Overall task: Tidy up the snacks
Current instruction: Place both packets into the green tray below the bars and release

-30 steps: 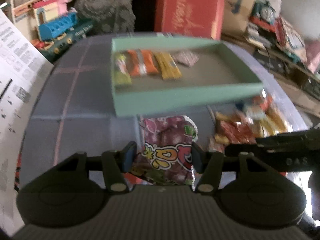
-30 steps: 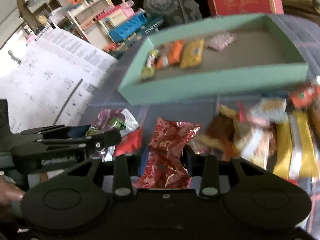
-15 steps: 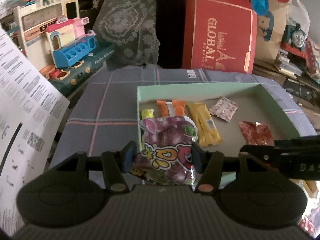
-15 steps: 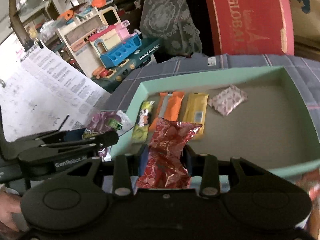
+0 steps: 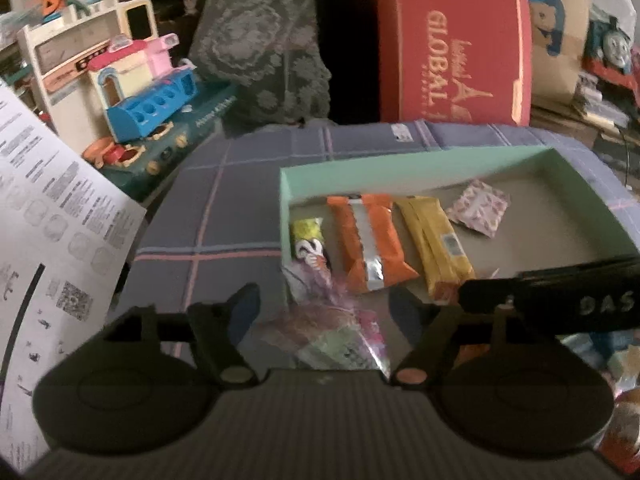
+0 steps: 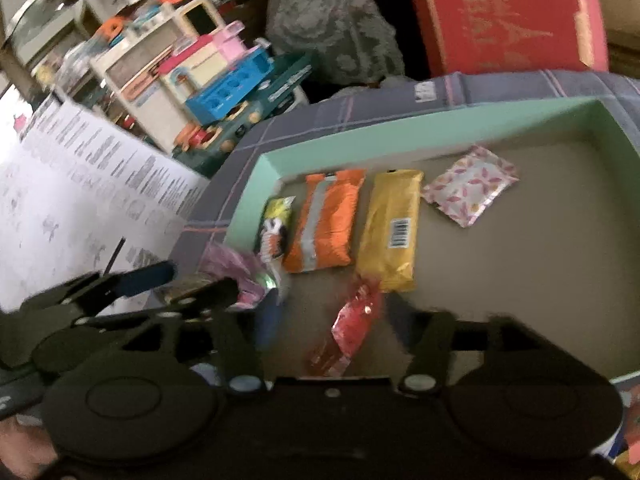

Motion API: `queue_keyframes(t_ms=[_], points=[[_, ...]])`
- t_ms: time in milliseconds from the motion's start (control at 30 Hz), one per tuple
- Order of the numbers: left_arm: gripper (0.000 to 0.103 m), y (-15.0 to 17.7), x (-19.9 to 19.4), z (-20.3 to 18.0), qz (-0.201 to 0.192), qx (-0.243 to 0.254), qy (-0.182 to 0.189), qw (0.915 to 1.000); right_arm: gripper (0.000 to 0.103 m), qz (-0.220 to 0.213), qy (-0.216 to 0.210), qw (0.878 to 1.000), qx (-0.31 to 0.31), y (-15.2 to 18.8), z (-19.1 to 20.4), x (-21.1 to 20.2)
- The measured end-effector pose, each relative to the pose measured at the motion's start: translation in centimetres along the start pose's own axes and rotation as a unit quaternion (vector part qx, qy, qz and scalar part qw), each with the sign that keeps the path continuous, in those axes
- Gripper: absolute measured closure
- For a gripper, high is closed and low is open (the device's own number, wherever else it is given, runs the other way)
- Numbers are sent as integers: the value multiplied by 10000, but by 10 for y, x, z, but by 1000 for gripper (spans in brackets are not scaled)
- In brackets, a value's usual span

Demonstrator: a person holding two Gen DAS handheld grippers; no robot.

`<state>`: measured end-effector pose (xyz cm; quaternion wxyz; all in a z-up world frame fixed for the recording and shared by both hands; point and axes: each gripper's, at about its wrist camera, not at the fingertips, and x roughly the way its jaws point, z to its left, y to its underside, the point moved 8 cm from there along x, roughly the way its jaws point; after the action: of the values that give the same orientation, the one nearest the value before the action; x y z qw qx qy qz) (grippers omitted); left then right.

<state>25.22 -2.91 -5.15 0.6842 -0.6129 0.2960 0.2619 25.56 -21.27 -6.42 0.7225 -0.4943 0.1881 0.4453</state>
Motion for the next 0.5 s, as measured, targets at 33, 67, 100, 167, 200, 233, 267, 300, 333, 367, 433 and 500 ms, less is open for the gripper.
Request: queue_keyframes(t_ms=[33,67,100,167,200,233,267,300,333,367,433,500], points=[[22,0,-1,1,-2,-45,30,10000,24,-44,-7,10000,74,0,-4,-2],[21,0,-1,1,-10,-59,25,10000,22,-74,-8,9999,124,0,-6,-4],[21,1,-2,1,-10,-38,-7,10000,20,-93,1,9998,157,1,-8,-6],[20,3,-1,-1,8,26,-47,10000,16,-124,27,9998,181,3,-10,-8],[17,3,-2,-3,8,52,-57,10000,14,-146,51,9997,171,4,-11,-11],[15,3,-2,-4,-2,71,-72,9999,12,-161,75,9997,155,4,-11,-14],[14,3,-4,-5,-18,89,-89,9999,6,-188,110,9997,135,5,-12,-16],[12,4,-5,-6,-31,105,-100,9999,3,-227,137,9996,118,6,-12,-20],[11,4,-7,-7,-41,116,-101,9999,2,-260,173,9995,106,7,-12,-23],[10,5,-9,-8,-52,120,-98,9999,1,-282,200,9994,86,8,-12,-26],[6,6,-15,-9,-85,132,-109,9998,0,-312,233,9992,80,10,-12,-32],[4,7,-22,-11,-115,153,-123,9997,0,-349,237,9991,73,11,-14,-39]])
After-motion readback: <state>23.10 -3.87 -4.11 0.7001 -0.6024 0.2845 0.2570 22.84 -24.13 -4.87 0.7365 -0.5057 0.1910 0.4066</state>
